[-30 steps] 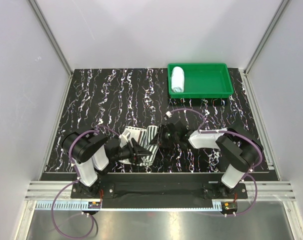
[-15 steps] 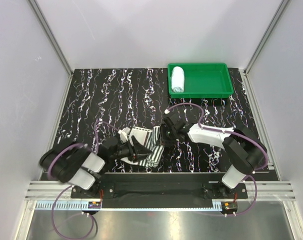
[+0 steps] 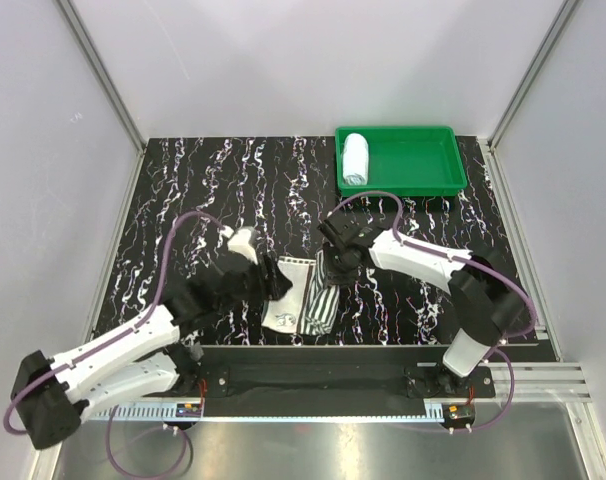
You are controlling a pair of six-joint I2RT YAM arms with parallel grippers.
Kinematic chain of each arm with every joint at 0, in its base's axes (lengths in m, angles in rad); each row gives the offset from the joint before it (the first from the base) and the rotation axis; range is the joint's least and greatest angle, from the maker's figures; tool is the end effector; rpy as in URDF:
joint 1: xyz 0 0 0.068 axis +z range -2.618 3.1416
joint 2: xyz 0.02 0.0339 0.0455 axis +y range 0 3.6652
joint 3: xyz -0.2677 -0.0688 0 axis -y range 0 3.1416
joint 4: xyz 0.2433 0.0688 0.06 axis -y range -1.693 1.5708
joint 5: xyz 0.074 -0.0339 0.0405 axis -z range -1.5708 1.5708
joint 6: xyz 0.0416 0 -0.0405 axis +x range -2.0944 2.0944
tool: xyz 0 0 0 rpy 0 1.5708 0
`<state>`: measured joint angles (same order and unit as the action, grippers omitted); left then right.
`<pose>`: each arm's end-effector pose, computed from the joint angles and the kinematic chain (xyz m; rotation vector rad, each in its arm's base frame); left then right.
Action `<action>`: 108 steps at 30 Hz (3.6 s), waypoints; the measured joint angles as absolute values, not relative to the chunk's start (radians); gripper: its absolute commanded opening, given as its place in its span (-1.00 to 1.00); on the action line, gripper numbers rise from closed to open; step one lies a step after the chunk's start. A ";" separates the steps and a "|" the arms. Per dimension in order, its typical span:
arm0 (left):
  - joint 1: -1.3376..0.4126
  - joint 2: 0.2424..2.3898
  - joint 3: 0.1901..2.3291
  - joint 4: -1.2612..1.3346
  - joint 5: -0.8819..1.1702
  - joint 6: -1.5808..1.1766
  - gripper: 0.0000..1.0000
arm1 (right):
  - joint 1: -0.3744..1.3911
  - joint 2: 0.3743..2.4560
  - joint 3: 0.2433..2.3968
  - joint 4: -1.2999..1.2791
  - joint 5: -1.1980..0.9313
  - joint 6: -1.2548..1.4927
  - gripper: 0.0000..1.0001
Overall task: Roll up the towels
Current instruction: Roll the towel
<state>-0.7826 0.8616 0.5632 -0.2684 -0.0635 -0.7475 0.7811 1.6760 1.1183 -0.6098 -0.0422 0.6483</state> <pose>0.1389 -0.1344 0.2404 0.0003 2.2524 -0.8045 0.2343 0.2347 0.1956 -0.2002 2.8266 0.4248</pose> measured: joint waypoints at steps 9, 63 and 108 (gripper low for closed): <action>-1.172 1.081 0.721 -0.469 -0.450 -0.707 0.43 | 0.781 1.769 1.187 -0.699 -0.036 0.624 -0.70; -1.373 1.428 0.660 -0.102 -0.474 -0.830 -0.95 | 0.746 1.797 1.314 -0.820 0.001 0.591 0.69; -1.030 0.902 0.074 0.291 -0.122 -1.291 -0.93 | 0.733 1.745 0.596 0.614 -0.466 0.932 -0.33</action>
